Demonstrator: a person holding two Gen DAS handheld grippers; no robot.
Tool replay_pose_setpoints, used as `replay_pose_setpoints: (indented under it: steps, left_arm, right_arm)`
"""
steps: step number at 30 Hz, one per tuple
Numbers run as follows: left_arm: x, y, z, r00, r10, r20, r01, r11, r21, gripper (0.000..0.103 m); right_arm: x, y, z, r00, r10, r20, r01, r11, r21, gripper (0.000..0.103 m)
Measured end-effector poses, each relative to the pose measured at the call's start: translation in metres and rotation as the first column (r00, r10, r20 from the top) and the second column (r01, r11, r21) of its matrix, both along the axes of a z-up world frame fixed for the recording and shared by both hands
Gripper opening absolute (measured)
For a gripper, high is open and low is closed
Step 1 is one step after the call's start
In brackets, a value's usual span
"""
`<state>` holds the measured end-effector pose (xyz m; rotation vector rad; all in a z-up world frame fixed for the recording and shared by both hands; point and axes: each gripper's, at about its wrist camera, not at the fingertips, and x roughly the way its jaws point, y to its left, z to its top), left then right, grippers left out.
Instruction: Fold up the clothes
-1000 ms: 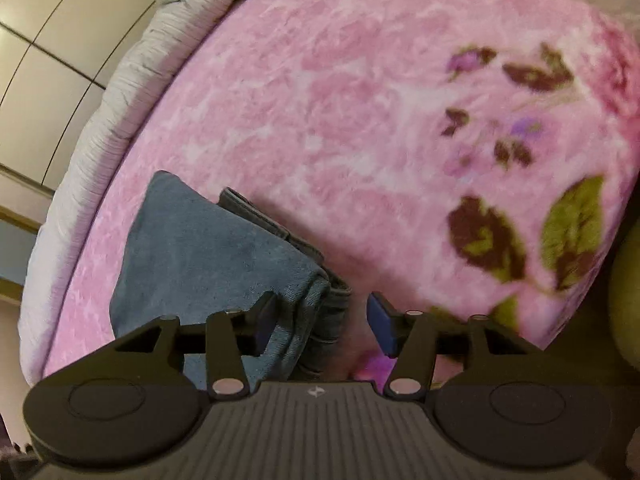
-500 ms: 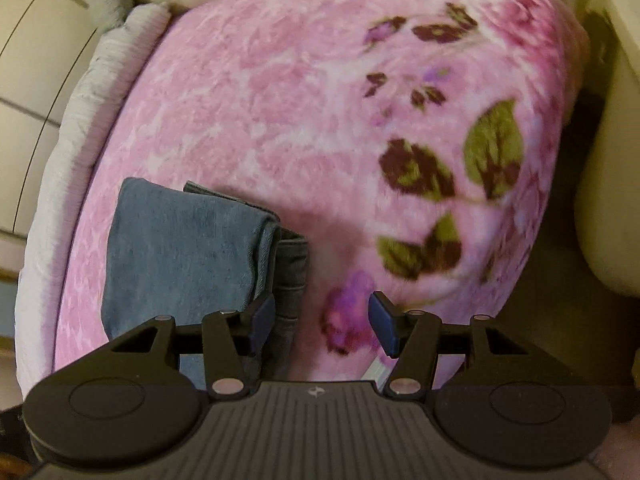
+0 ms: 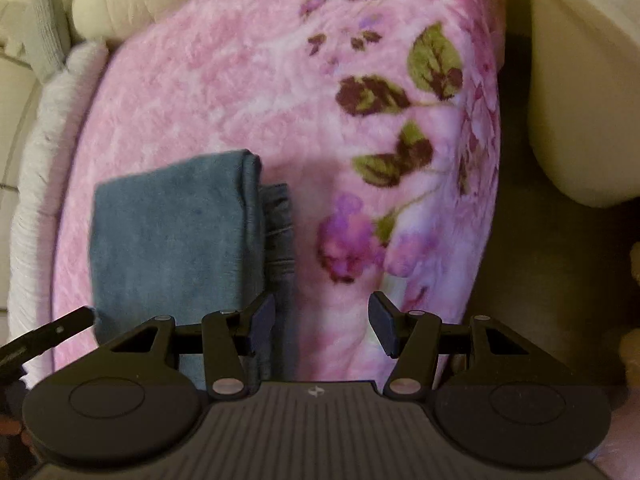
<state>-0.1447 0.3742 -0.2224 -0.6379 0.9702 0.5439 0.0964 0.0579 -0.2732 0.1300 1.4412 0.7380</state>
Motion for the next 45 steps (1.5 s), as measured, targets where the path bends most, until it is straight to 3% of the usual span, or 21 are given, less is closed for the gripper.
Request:
replay_pose_setpoints:
  steps: [8, 13, 15, 16, 17, 20, 23, 30, 34, 39, 41, 43, 45]
  left_arm:
    - [0.028, 0.049, -0.003, 0.999, -0.014, 0.046, 0.013, 0.999, 0.031, 0.048]
    - [0.043, 0.075, -0.02, 0.995, -0.005, 0.098, 0.011, 0.998, -0.064, 0.048]
    - [0.049, 0.081, -0.028, 0.992, -0.01, 0.124, 0.024, 0.994, -0.111, 0.038]
    - [0.052, 0.083, -0.032, 0.99, -0.013, 0.14, 0.032, 0.99, -0.136, 0.031]
    - [0.055, 0.084, -0.034, 0.988, -0.011, 0.156, 0.035, 0.988, -0.148, 0.023]
    - [0.061, 0.083, -0.033, 0.984, -0.025, 0.178, 0.044, 0.993, -0.107, 0.02]
    - [0.068, 0.083, -0.034, 0.981, -0.028, 0.193, 0.046, 0.995, -0.086, 0.02]
    - [0.108, 0.08, -0.061, 0.982, -0.134, 0.134, 0.14, 0.989, -0.036, 0.019]
    - [0.104, 0.083, -0.077, 0.988, -0.109, 0.111, 0.113, 0.993, -0.027, 0.02]
    - [0.089, 0.08, -0.053, 0.99, -0.092, 0.11, 0.091, 0.996, 0.011, 0.021]
    - [0.083, 0.076, -0.037, 0.99, -0.094, 0.109, 0.09, 0.995, 0.037, 0.02]
    - [0.076, 0.072, -0.024, 0.989, -0.1, 0.113, 0.095, 0.994, 0.049, 0.018]
    - [0.072, 0.068, -0.017, 0.986, -0.117, 0.114, 0.113, 0.993, 0.043, 0.018]
  right_arm:
    - [0.003, 0.014, -0.003, 0.993, -0.112, 0.046, 0.103, 0.98, 0.168, 0.058]
    - [0.016, 0.031, -0.015, 0.986, -0.157, 0.052, 0.143, 0.967, 0.211, 0.058]
    - [0.019, 0.037, -0.021, 0.987, -0.155, 0.039, 0.142, 0.963, 0.229, 0.036]
    - [0.018, 0.038, -0.022, 0.988, -0.149, 0.047, 0.134, 0.962, 0.24, 0.012]
    - [0.016, 0.038, -0.019, 0.988, -0.14, 0.069, 0.118, 0.96, 0.253, 0.011]
    - [0.006, 0.031, -0.003, 0.982, -0.122, 0.142, 0.073, 0.949, 0.307, 0.009]
    - [0.0, 0.02, 0.008, 0.976, -0.158, 0.147, 0.094, 0.925, 0.369, 0.008]
    - [0.013, 0.02, -0.021, 0.961, -0.239, 0.139, 0.197, 0.944, 0.264, 0.006]
    - [0.022, 0.039, -0.045, 0.972, -0.206, 0.116, 0.183, 0.966, 0.185, 0.008]
    - [0.025, 0.052, -0.032, 0.982, -0.137, 0.129, 0.121, 0.984, 0.128, 0.014]
    - [0.026, 0.048, -0.021, 0.978, -0.143, 0.151, 0.128, 0.986, 0.104, 0.04]
    - [0.027, 0.044, -0.007, 0.969, -0.146, 0.2, 0.131, 0.988, 0.086, 0.039]
    - [0.028, 0.044, 0.005, 0.965, -0.118, 0.233, 0.1, 0.991, 0.086, 0.027]
